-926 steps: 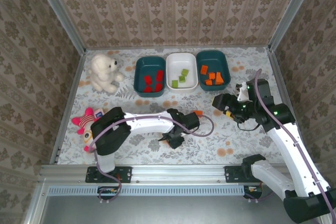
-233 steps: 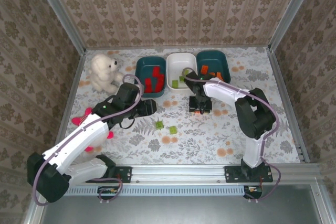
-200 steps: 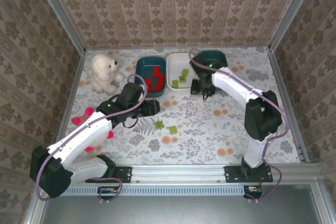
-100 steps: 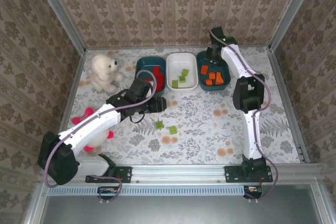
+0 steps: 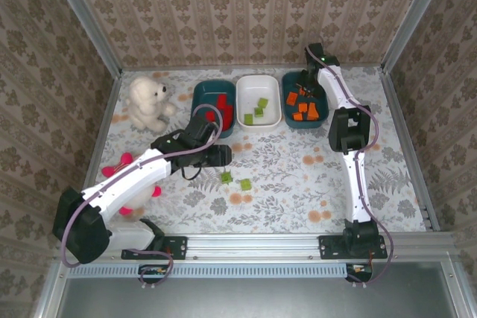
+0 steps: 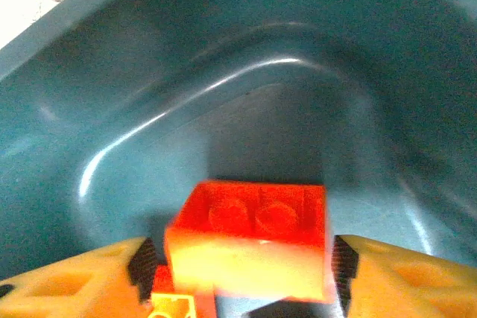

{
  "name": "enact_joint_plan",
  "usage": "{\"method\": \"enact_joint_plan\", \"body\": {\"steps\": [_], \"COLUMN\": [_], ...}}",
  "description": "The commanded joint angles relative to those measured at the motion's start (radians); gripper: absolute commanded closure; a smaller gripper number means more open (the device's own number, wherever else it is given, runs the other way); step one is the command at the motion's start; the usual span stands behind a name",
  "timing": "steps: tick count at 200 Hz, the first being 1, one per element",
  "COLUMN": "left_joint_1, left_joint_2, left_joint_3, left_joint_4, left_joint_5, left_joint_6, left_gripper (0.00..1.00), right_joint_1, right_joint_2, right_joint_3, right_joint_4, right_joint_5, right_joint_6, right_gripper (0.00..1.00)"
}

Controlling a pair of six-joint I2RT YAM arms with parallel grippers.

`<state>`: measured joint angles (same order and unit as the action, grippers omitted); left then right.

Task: Sort the legos into containers by color

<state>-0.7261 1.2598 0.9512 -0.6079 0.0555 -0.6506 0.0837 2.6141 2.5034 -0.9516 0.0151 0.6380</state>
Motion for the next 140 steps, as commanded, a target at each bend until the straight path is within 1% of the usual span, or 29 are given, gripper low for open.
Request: {"method": "enact_joint_plan", "body": {"steps": [1, 30, 46, 54, 62, 73, 90, 103, 123, 140], "left_joint_1": [-0.006, -0.006, 0.001, 0.006, 0.011, 0.016, 0.026, 0.036, 0.065, 0.096], "left_joint_2": [-0.025, -0.039, -0.060, -0.078, -0.099, -0.136, -0.218, -0.311, -0.468, -0.599], "left_joint_3": [-0.014, -0.013, -0.019, -0.031, -0.043, -0.061, -0.106, -0.148, -0.210, -0.257], "left_joint_4": [-0.060, -0.071, -0.079, -0.076, -0.076, -0.083, -0.094, -0.108, -0.153, -0.215], "left_joint_5": [-0.035, -0.056, -0.070, -0.069, -0.068, -0.068, -0.065, -0.062, -0.050, -0.037], "left_joint_6": [0.010, 0.002, -0.016, -0.030, -0.040, -0.059, -0.090, -0.112, -0.149, -0.177], "left_gripper": [0.34, 0.34, 0.33, 0.33, 0.33, 0.32, 0.31, 0.29, 0.25, 0.23], "right_joint_1": [0.008, 0.024, 0.054, 0.080, 0.112, 0.165, 0.270, 0.366, 0.502, 0.625], "right_joint_2": [-0.012, -0.093, -0.179, -0.242, -0.319, -0.443, -0.625, -0.747, -0.874, -0.947], "right_joint_3": [0.039, 0.036, 0.006, -0.048, -0.138, -0.309, -0.593, -0.799, -1.016, -1.136], "right_joint_4": [-0.036, -0.033, -0.031, -0.014, 0.021, 0.093, 0.197, 0.236, 0.242, 0.213], "right_joint_5": [-0.023, -0.013, 0.014, 0.030, 0.041, 0.049, 0.055, 0.059, 0.050, 0.038], "right_joint_6": [0.005, -0.031, -0.072, -0.093, -0.111, -0.127, -0.144, -0.138, -0.115, -0.101], "right_gripper": [0.28, 0.27, 0.29, 0.29, 0.29, 0.30, 0.31, 0.31, 0.27, 0.22]}}
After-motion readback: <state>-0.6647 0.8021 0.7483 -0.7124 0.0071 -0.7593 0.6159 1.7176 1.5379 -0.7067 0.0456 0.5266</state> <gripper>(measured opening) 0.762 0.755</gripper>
